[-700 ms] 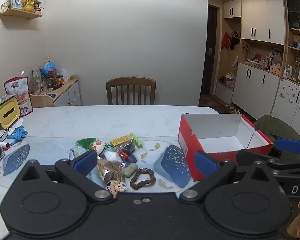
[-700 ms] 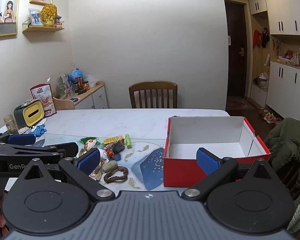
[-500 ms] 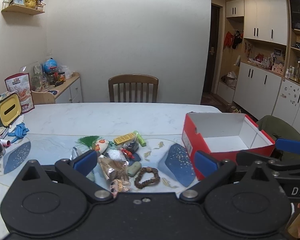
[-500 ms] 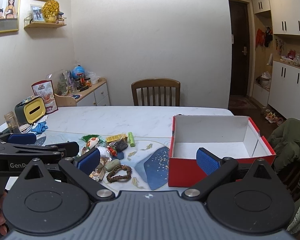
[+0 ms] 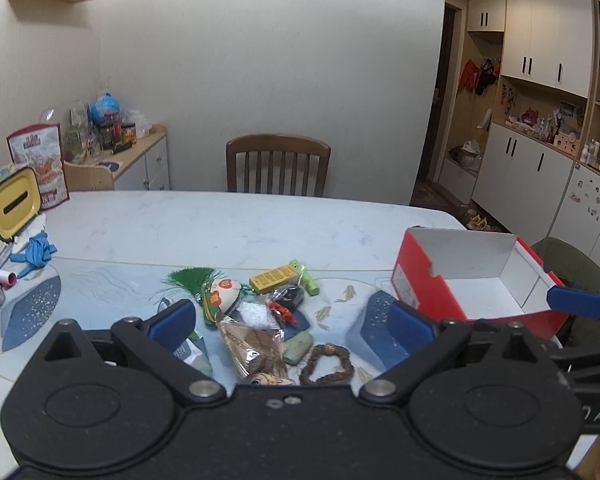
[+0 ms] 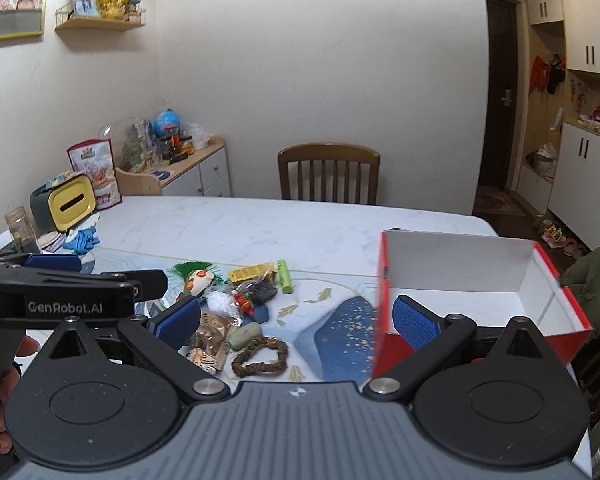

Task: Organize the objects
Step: 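Reach the left tool to the blue-white bag while the right tool reaches the bead bracelet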

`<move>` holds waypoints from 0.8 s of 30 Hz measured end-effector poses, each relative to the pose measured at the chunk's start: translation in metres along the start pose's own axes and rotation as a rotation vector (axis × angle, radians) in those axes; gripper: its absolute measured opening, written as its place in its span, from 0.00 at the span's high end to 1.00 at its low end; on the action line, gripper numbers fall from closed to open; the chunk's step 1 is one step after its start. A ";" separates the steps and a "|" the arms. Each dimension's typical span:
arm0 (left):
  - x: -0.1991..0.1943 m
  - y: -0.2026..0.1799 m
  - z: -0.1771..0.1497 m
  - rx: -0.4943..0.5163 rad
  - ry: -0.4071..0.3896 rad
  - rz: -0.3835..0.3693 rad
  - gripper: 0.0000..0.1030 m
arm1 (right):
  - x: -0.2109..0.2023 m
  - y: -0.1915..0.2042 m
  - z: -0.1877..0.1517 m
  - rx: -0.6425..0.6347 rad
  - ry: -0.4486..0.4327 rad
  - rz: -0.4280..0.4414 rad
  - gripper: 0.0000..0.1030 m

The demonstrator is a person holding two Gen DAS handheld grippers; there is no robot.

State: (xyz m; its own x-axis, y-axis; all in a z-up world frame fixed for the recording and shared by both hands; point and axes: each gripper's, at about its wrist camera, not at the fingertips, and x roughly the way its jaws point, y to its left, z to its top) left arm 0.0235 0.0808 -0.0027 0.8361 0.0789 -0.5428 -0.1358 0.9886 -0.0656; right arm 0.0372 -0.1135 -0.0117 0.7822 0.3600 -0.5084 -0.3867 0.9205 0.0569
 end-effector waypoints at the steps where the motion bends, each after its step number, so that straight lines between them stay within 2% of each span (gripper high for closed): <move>1: 0.005 0.004 0.001 -0.003 0.011 -0.003 0.02 | 0.006 0.002 0.001 -0.001 0.011 0.001 0.00; 9: 0.052 0.047 0.009 -0.057 0.128 -0.019 0.02 | 0.057 0.013 0.004 0.007 0.117 -0.021 0.00; 14: 0.087 0.083 0.014 -0.095 0.196 0.026 0.02 | 0.089 0.015 0.002 -0.007 0.176 -0.040 0.00; 19: 0.120 0.102 0.011 -0.048 0.252 0.075 0.03 | 0.125 0.018 -0.004 -0.016 0.242 -0.031 0.00; 24: 0.147 0.117 -0.001 -0.048 0.325 0.098 0.05 | 0.157 0.023 -0.018 -0.016 0.317 -0.030 0.01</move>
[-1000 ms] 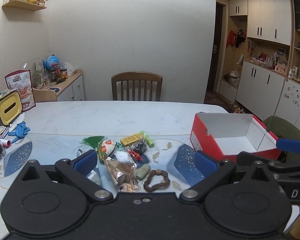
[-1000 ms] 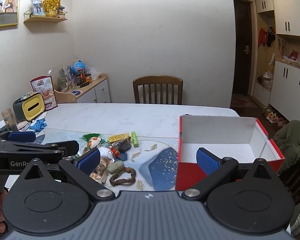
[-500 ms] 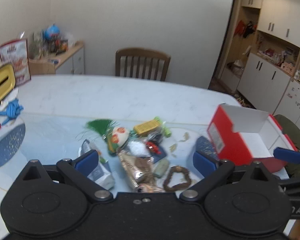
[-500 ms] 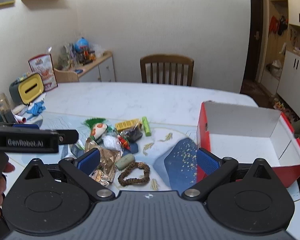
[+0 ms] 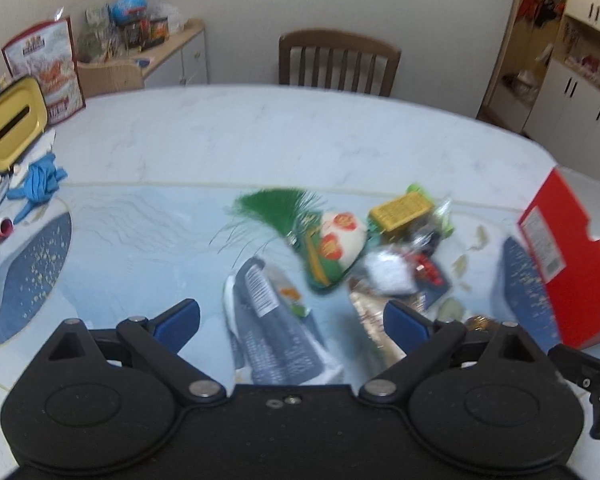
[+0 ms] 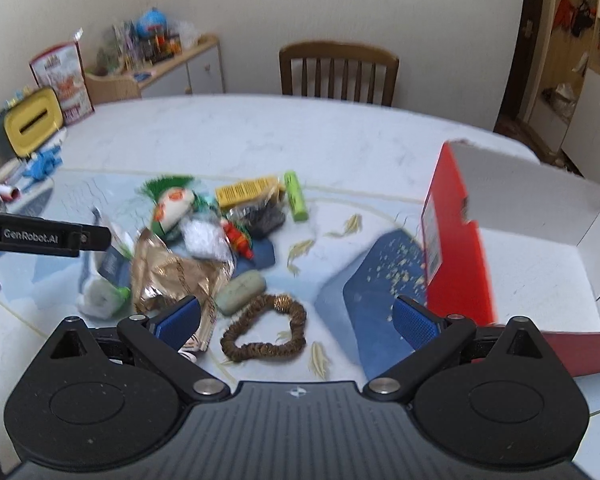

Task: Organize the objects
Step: 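Reach the left tool to the blue-white bag while the right tool reaches the bead bracelet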

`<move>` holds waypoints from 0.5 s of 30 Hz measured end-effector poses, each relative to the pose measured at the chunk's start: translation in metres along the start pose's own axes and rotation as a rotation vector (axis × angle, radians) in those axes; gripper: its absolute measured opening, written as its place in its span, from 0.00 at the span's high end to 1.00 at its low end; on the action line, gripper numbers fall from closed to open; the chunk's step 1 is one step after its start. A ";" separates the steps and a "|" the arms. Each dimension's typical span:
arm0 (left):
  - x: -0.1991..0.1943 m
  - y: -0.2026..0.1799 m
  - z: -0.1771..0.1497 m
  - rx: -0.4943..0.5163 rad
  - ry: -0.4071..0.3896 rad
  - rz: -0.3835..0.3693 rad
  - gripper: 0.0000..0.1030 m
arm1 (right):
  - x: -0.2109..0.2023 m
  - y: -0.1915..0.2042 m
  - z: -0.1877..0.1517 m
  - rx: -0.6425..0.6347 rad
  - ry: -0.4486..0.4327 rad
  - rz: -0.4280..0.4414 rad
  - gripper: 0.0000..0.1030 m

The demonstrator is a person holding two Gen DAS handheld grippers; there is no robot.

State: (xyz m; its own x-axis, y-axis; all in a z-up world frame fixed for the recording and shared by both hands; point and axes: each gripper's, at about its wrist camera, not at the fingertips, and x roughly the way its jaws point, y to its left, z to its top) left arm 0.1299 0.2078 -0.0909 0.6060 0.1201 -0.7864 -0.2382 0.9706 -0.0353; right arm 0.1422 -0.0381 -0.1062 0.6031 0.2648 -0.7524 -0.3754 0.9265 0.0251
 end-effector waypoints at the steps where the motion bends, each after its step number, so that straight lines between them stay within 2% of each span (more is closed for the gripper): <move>1: 0.005 0.002 0.000 -0.004 0.010 0.001 0.05 | 0.006 0.000 -0.002 0.009 0.012 -0.004 0.01; 5: 0.022 0.010 -0.002 -0.001 0.049 0.027 0.06 | 0.031 -0.002 -0.003 0.049 0.061 -0.024 0.01; 10: 0.039 0.020 -0.006 -0.005 0.097 0.019 0.09 | 0.055 -0.004 -0.003 0.056 0.104 -0.055 0.05; 15: 0.047 0.026 -0.009 -0.008 0.114 -0.009 0.12 | 0.072 -0.002 -0.005 0.030 0.141 -0.083 0.16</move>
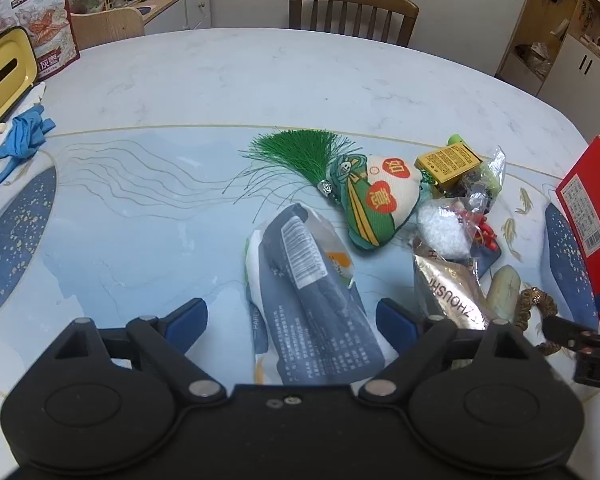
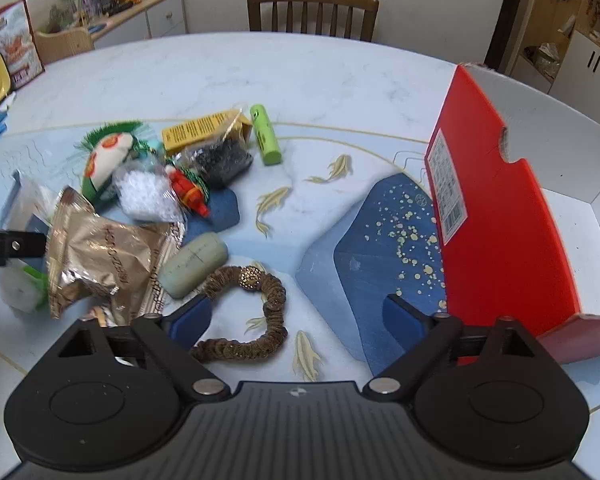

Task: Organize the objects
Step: 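Reach the left tool to the blue-white bag while the right tool reaches the bead bracelet, then grasp the blue-white bag with the left tool while the right tool grasps the bracelet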

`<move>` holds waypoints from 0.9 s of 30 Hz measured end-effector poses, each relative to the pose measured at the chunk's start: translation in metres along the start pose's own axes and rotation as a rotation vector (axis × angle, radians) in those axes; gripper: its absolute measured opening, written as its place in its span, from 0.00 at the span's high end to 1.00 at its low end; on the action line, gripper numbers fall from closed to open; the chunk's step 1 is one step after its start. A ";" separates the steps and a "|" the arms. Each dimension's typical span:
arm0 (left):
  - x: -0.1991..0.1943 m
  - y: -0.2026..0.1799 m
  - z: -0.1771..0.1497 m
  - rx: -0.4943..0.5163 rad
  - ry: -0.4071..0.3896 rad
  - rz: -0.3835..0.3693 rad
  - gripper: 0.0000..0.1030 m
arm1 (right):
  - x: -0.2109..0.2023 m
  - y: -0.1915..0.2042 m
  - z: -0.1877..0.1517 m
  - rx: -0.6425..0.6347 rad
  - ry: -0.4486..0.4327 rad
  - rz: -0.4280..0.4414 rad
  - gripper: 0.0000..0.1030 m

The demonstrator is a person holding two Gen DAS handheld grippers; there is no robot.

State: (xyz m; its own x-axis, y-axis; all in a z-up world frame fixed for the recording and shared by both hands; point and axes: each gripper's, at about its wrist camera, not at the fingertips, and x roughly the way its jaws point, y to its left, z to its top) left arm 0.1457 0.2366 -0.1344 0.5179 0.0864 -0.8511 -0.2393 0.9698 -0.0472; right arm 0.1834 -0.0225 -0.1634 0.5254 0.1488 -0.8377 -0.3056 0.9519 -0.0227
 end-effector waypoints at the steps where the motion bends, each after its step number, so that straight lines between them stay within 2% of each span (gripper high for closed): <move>1: 0.001 0.000 0.000 0.003 0.001 -0.005 0.12 | 0.003 0.000 0.000 -0.001 0.007 -0.004 0.18; 4: 0.002 0.000 0.001 0.014 -0.001 -0.025 0.16 | 0.009 0.002 0.001 -0.003 0.027 -0.012 0.30; 10: 0.006 0.007 0.001 0.003 0.027 -0.060 0.40 | 0.011 0.010 0.004 -0.022 0.029 -0.010 0.48; 11: 0.006 0.009 0.001 0.003 0.029 -0.063 0.47 | 0.011 0.011 0.004 -0.026 0.029 -0.011 0.52; 14: 0.007 0.011 0.001 0.006 0.026 -0.062 0.52 | 0.010 0.016 0.005 -0.038 0.028 -0.005 0.64; 19: 0.003 0.014 0.000 0.016 0.018 -0.061 0.62 | 0.009 0.020 0.004 -0.047 0.026 0.001 0.72; 23: 0.001 0.016 -0.002 0.006 0.017 -0.060 0.67 | 0.008 0.021 0.003 -0.049 0.026 0.002 0.86; 27: -0.005 0.015 -0.003 0.008 0.012 -0.062 0.69 | 0.000 0.014 0.003 -0.021 0.013 0.025 0.90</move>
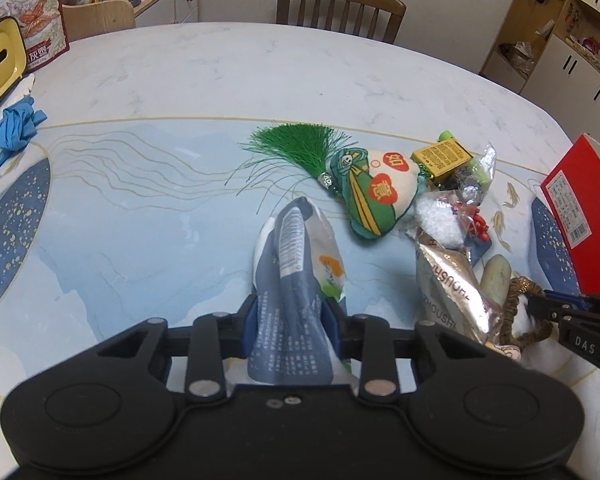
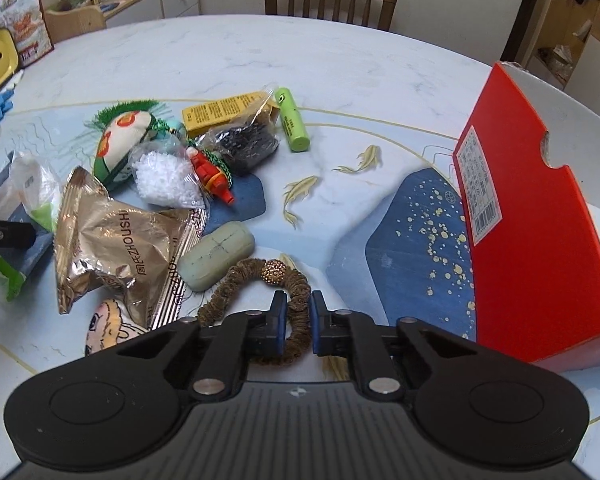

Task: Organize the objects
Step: 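Grasp the blue-white bag with the left tool while the right tool grasps the bracelet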

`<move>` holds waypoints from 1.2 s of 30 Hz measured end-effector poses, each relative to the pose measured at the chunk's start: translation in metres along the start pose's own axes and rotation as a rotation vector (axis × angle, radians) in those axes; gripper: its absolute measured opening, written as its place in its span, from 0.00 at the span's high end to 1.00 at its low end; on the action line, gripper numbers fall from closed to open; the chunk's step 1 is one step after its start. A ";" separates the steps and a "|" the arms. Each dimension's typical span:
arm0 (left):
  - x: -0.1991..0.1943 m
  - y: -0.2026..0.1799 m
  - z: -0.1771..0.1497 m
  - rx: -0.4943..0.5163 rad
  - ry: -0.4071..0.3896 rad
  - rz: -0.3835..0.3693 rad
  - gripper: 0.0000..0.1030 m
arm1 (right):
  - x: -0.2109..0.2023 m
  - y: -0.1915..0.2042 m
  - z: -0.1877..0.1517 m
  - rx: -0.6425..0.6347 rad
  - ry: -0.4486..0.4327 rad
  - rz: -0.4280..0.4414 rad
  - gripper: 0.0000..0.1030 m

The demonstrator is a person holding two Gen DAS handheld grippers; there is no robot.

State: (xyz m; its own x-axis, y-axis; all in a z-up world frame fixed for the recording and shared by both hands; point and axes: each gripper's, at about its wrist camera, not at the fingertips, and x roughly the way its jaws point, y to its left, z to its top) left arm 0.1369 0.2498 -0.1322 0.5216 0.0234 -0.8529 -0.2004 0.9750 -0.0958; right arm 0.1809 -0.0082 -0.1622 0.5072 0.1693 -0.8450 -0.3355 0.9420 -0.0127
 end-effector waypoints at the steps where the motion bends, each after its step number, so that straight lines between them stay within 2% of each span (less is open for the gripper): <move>1: -0.002 -0.001 0.000 0.001 -0.002 0.001 0.69 | -0.003 -0.001 0.000 0.005 -0.006 0.006 0.90; 9: -0.035 -0.016 0.004 -0.028 -0.004 -0.035 0.69 | -0.043 -0.018 0.002 0.042 -0.068 0.095 0.91; 20: -0.079 -0.093 0.020 0.054 -0.035 -0.048 0.68 | -0.120 -0.078 0.016 0.058 -0.193 0.211 0.91; 30: -0.092 -0.190 0.046 0.122 -0.065 -0.132 0.67 | -0.157 -0.164 0.030 0.066 -0.271 0.192 0.91; 36: -0.088 -0.254 0.063 0.187 -0.071 -0.170 0.67 | -0.157 -0.217 0.032 0.072 -0.289 0.142 0.91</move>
State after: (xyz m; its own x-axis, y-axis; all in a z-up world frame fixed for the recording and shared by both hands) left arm 0.1940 0.0140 -0.0002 0.5929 -0.1353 -0.7938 0.0484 0.9900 -0.1327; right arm 0.1993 -0.2298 -0.0095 0.6671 0.3659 -0.6489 -0.3669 0.9195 0.1413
